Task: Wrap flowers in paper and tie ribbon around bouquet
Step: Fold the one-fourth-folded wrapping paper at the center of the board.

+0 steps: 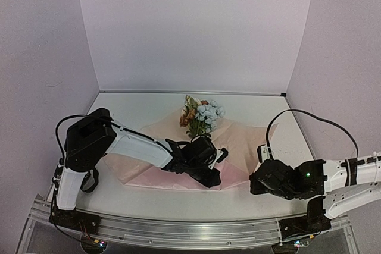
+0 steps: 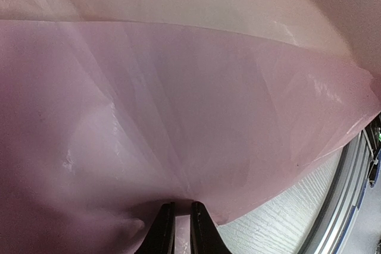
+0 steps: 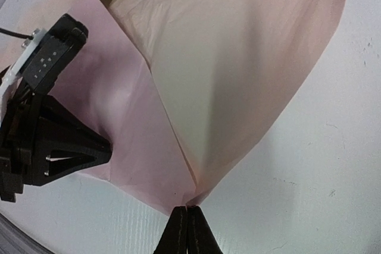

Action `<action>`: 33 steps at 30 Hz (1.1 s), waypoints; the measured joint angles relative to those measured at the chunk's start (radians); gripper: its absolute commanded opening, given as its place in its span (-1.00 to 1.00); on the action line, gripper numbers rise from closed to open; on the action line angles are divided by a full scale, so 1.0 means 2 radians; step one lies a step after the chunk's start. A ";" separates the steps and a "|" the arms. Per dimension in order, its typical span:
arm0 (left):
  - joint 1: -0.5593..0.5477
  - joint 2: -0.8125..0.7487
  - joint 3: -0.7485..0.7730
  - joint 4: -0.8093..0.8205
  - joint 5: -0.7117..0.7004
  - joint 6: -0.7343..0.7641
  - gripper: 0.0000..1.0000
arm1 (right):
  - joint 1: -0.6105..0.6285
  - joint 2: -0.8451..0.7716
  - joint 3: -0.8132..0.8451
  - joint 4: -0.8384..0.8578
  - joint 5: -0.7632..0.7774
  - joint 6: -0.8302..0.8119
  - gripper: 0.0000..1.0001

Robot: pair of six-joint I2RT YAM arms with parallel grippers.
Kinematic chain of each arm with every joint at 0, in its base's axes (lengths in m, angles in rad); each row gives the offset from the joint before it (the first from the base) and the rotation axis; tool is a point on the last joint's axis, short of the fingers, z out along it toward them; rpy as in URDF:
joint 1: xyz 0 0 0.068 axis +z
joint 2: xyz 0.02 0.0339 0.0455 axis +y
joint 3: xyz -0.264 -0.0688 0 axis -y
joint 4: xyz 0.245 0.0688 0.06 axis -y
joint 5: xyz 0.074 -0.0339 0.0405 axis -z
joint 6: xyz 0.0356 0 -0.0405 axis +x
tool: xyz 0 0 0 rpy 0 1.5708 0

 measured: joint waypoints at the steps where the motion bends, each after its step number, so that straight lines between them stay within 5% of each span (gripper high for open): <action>1: 0.000 0.000 0.000 0.000 -0.002 0.000 -0.74 | 0.000 -0.001 0.003 -0.003 -0.002 -0.010 -1.00; 17: 0.036 0.004 0.045 0.028 -0.038 0.051 -0.70 | 0.000 -0.026 0.029 -0.047 -0.050 -0.103 -1.00; 33: 0.045 0.105 0.149 0.018 -0.051 0.089 -0.72 | 0.000 -0.028 0.044 -0.072 -0.066 -0.146 -1.00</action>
